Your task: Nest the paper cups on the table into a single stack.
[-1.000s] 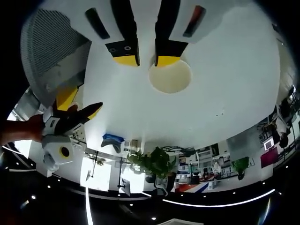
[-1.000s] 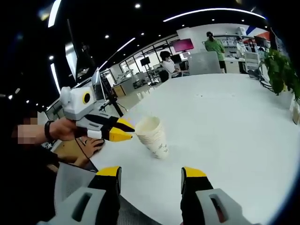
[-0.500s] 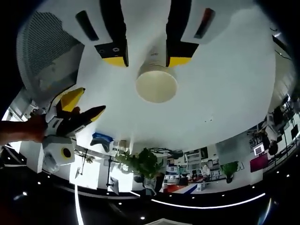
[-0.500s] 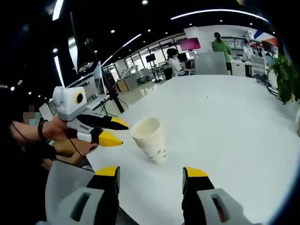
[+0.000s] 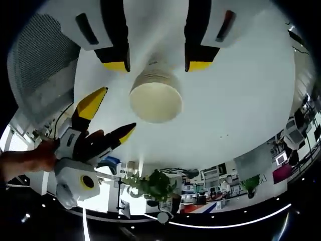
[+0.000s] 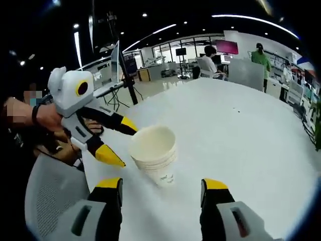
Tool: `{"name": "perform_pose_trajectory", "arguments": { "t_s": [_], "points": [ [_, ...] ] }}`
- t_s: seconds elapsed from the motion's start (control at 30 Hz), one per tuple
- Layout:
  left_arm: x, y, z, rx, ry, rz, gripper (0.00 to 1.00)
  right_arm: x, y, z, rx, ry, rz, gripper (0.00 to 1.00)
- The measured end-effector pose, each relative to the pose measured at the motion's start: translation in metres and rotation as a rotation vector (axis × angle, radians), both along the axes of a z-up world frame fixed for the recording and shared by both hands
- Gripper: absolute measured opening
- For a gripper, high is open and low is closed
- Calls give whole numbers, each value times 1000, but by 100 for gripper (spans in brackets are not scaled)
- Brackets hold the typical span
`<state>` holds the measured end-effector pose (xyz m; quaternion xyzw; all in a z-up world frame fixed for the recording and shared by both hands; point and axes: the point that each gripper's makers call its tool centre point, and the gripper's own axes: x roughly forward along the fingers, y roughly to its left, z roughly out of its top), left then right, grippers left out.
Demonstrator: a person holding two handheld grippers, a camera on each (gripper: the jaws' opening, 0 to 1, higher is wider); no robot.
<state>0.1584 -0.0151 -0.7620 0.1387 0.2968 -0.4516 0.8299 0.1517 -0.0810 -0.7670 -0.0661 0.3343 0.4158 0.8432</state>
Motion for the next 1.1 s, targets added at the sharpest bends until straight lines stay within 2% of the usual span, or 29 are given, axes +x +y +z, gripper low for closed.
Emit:
{"name": "perform_pose_trajectory", "arguments": {
  "t_s": [0.1, 0.23, 0.43, 0.53, 0.7, 0.77, 0.97, 1.1],
  "points": [
    [4, -2, -8, 64, -37, -68, 41, 1, 6, -5, -18, -9, 33, 61],
    [5, -7, -16, 76, -27, -105, 42, 3, 13, -13, -86, -29, 120, 59],
    [5, -11, -26, 107, -28, -158, 40, 13, 20, -26, -99, -30, 145, 56],
    [5, -14, -25, 109, -32, -175, 39, 15, 20, -24, -131, -52, 189, 54],
    [10, -18, -28, 99, -38, -207, 28, 15, 33, -25, -138, -70, 273, 40],
    [9, -18, -28, 103, -40, -213, 28, 19, 33, -29, -161, -84, 271, 41],
    [17, -14, -26, 118, -51, -222, 28, 26, 38, -29, -159, -86, 278, 41],
    [30, -10, -22, 112, -54, -200, 27, 39, 42, -26, -153, -98, 276, 41]
  ]
}}
